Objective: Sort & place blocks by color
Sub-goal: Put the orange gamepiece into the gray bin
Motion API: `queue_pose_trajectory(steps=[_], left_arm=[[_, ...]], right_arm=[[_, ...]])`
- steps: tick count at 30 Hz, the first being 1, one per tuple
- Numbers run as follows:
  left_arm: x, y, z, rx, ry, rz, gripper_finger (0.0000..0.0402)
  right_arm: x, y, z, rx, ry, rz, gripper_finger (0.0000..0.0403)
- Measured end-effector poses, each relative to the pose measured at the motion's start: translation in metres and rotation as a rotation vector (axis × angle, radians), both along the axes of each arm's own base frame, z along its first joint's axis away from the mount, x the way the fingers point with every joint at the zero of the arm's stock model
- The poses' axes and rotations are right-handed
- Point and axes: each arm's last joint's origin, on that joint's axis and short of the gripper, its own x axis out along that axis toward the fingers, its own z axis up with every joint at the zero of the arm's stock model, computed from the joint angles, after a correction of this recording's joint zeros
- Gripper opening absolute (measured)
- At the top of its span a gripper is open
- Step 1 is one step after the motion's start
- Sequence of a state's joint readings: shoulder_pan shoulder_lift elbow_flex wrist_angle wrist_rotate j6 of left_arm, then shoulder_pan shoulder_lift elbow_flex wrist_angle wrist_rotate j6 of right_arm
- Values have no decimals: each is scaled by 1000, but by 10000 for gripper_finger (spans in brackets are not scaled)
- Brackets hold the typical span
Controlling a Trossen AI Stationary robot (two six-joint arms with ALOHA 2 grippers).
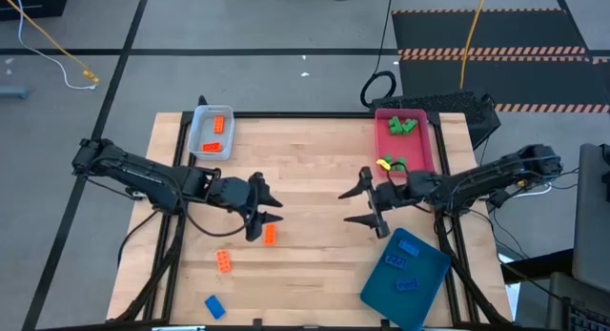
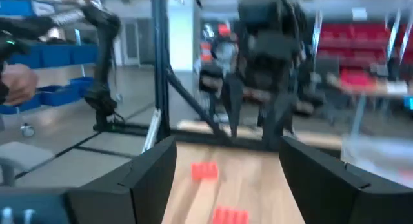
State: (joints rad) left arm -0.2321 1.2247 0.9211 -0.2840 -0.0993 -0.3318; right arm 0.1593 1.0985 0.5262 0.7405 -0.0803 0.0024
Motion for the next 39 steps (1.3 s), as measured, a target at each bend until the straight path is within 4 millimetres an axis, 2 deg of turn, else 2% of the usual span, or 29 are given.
queue_pose_trajectory(steps=[3, 7, 10, 15, 21, 27, 31, 35, 39], left_arm=[[0, -6, 3, 26, -39, -47, 186], [1, -14, -1, -21, -13, -37, 186], [2, -18, -10, -112, 53, 58, 186], [1, -30, -25, -208, 170, 135, 186], [0, -39, -43, -366, 325, 318, 186], [-3, -37, -61, -338, 564, 517, 186], [6, -28, -74, -308, 675, 645, 186], [18, -27, -79, -313, 702, 661, 186], [30, -33, -81, -307, 743, 539, 198]], right_arm=[[-1, 0, 7, -2, -75, -2, 264], [-1, -2, 7, -15, -82, -12, 264], [0, -4, 5, -59, -71, -36, 264], [2, -15, 3, -152, -53, -235, 264], [2, -28, 5, -207, -54, -361, 264], [-2, -41, 11, -212, -83, -442, 264], [-5, -46, 14, -213, -92, -464, 264], [-7, -50, 16, -213, -95, -479, 264], [-7, -51, 16, -213, -95, -483, 264]])
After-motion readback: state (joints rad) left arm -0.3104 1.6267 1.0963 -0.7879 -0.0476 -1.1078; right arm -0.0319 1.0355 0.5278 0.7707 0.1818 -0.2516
